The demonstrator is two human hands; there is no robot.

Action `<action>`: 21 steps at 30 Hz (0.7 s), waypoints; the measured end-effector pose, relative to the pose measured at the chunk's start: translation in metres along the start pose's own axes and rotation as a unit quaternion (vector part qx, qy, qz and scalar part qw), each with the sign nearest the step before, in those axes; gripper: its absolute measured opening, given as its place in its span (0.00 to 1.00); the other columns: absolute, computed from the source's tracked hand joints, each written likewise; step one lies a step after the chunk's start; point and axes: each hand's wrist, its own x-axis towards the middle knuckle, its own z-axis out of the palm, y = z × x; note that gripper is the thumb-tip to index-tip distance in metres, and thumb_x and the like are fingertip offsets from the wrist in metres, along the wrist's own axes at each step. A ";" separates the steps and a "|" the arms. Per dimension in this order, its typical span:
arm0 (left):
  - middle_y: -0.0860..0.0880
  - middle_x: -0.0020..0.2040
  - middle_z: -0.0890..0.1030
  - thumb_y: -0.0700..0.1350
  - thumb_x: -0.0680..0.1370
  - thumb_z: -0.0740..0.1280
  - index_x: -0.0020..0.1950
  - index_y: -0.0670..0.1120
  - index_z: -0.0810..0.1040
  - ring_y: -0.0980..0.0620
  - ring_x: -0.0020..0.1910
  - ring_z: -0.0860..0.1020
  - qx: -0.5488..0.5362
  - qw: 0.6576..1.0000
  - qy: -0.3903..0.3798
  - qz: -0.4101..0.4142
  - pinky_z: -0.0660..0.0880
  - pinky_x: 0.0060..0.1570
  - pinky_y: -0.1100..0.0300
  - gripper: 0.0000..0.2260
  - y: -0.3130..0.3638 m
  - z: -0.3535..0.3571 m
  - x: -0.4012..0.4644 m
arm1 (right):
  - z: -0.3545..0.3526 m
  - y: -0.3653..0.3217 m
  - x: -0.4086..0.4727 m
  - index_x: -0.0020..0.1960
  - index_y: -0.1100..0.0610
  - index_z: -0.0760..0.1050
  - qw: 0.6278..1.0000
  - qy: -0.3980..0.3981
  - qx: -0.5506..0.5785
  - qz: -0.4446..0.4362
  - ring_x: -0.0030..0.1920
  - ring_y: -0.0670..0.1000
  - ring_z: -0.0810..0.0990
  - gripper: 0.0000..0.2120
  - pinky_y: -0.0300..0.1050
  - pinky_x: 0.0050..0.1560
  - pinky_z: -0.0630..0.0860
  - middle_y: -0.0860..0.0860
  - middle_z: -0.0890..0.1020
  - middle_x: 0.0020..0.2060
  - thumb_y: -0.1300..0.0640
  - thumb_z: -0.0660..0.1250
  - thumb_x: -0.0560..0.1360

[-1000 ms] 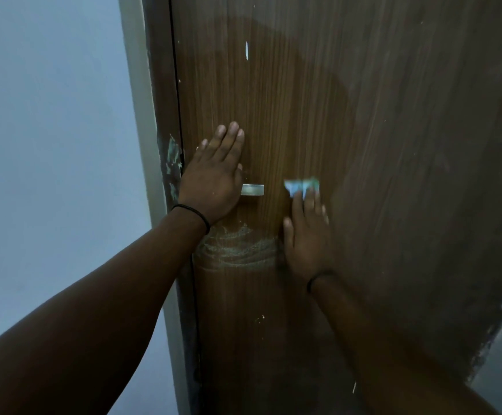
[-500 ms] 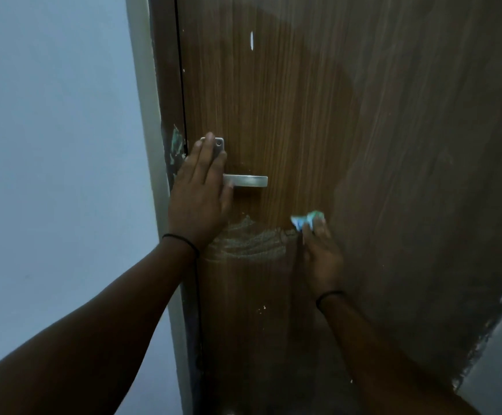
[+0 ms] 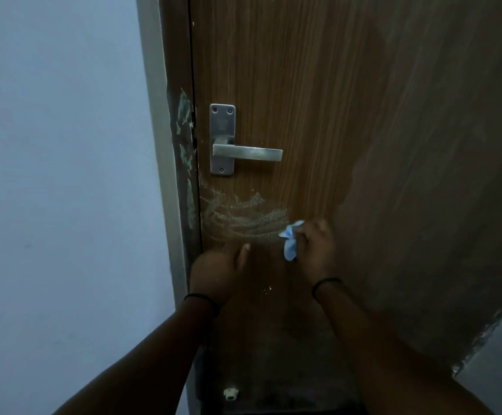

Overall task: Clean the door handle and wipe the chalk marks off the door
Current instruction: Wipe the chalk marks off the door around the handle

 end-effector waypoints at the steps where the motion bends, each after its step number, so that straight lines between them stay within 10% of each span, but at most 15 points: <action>1: 0.58 0.31 0.71 0.57 0.81 0.57 0.46 0.55 0.74 0.62 0.28 0.70 -0.002 1.000 -0.018 -0.012 0.61 0.27 0.67 0.11 -0.006 0.003 -0.003 | 0.002 0.006 -0.008 0.45 0.59 0.82 1.000 0.004 -0.004 0.024 0.47 0.47 0.77 0.06 0.24 0.51 0.64 0.55 0.80 0.46 0.66 0.67 0.75; 6: 0.56 0.39 0.75 0.57 0.81 0.58 0.49 0.52 0.75 0.57 0.36 0.74 0.007 0.996 -0.077 -0.051 0.63 0.30 0.64 0.11 -0.025 0.021 -0.008 | -0.004 -0.019 0.032 0.43 0.60 0.80 0.990 0.141 0.015 -0.005 0.46 0.38 0.72 0.04 0.19 0.53 0.62 0.56 0.81 0.42 0.66 0.67 0.73; 11: 0.56 0.43 0.75 0.52 0.80 0.62 0.49 0.54 0.75 0.55 0.41 0.75 -0.046 0.989 -0.093 -0.102 0.66 0.36 0.61 0.04 -0.025 0.033 -0.006 | 0.031 -0.024 0.010 0.51 0.60 0.78 0.986 -0.083 -0.112 -0.090 0.50 0.58 0.76 0.08 0.52 0.50 0.76 0.58 0.77 0.50 0.65 0.64 0.74; 14: 0.55 0.45 0.75 0.51 0.80 0.62 0.50 0.53 0.75 0.55 0.42 0.74 -0.053 0.988 -0.104 -0.104 0.67 0.38 0.59 0.04 -0.029 0.034 -0.011 | 0.021 -0.005 -0.005 0.50 0.62 0.79 0.992 -0.095 -0.050 -0.071 0.52 0.47 0.76 0.07 0.38 0.53 0.72 0.53 0.78 0.49 0.67 0.64 0.74; 17: 0.54 0.46 0.76 0.51 0.80 0.62 0.49 0.53 0.75 0.55 0.42 0.74 -0.051 0.986 -0.111 -0.116 0.67 0.38 0.59 0.04 -0.036 0.039 -0.019 | 0.005 -0.009 0.008 0.43 0.60 0.80 0.997 0.062 0.015 -0.040 0.45 0.38 0.74 0.07 0.21 0.50 0.66 0.49 0.78 0.44 0.62 0.64 0.74; 21: 0.56 0.42 0.78 0.55 0.80 0.61 0.44 0.54 0.77 0.56 0.40 0.76 -0.110 0.975 -0.090 -0.172 0.68 0.38 0.60 0.09 -0.038 0.048 -0.024 | 0.019 -0.034 0.022 0.45 0.60 0.80 0.998 0.024 0.010 -0.052 0.47 0.46 0.77 0.08 0.30 0.51 0.70 0.53 0.78 0.47 0.60 0.63 0.74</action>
